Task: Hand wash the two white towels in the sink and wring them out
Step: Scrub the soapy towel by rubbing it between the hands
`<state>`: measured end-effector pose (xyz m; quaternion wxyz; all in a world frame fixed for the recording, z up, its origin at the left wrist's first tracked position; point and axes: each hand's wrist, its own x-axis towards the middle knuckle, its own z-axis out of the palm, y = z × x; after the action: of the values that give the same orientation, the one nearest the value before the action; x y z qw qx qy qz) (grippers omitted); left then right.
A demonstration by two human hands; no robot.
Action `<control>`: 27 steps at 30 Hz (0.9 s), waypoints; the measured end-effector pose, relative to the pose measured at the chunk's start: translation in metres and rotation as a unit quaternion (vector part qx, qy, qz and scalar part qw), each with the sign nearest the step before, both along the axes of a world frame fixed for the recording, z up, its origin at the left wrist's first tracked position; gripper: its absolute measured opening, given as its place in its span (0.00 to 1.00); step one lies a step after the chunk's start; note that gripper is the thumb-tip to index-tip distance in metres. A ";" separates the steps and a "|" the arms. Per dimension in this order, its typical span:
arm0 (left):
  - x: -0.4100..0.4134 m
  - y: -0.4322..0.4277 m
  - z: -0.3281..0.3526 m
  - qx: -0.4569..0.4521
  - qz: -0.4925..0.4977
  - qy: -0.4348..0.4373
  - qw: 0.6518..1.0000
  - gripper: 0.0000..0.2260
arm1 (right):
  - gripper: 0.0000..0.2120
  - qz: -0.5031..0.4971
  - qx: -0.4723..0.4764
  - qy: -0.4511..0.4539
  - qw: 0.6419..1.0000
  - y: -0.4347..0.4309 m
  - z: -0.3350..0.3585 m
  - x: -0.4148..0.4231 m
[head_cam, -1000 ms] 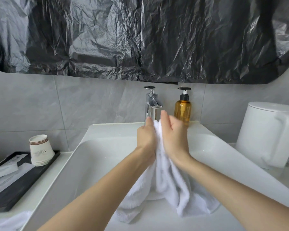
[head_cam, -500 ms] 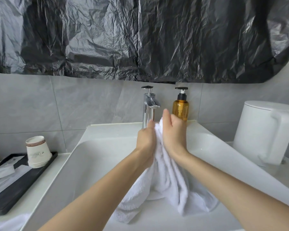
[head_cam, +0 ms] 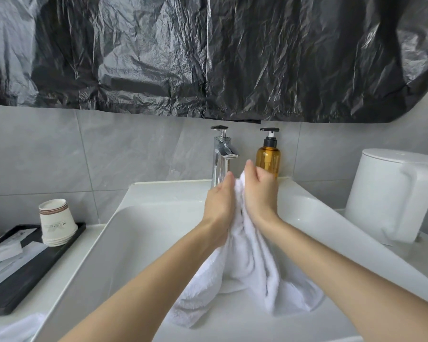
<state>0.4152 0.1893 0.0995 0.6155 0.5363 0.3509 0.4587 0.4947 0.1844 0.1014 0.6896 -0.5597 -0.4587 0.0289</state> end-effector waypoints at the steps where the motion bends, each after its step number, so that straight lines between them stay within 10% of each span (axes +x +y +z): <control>1: 0.000 0.000 0.001 0.008 -0.004 0.004 1.000 0.20 | 0.25 0.011 0.019 -0.015 1.000 -0.005 -0.003 -0.004; 27: -0.003 0.006 0.001 0.112 -0.030 0.053 0.992 0.21 | 0.25 0.053 -0.017 -0.037 0.998 -0.014 0.004 -0.001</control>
<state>0.4123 0.1948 0.1008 0.5457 0.6358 0.3135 0.4468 0.4934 0.1701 0.1052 0.6597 -0.5472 -0.5124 0.0528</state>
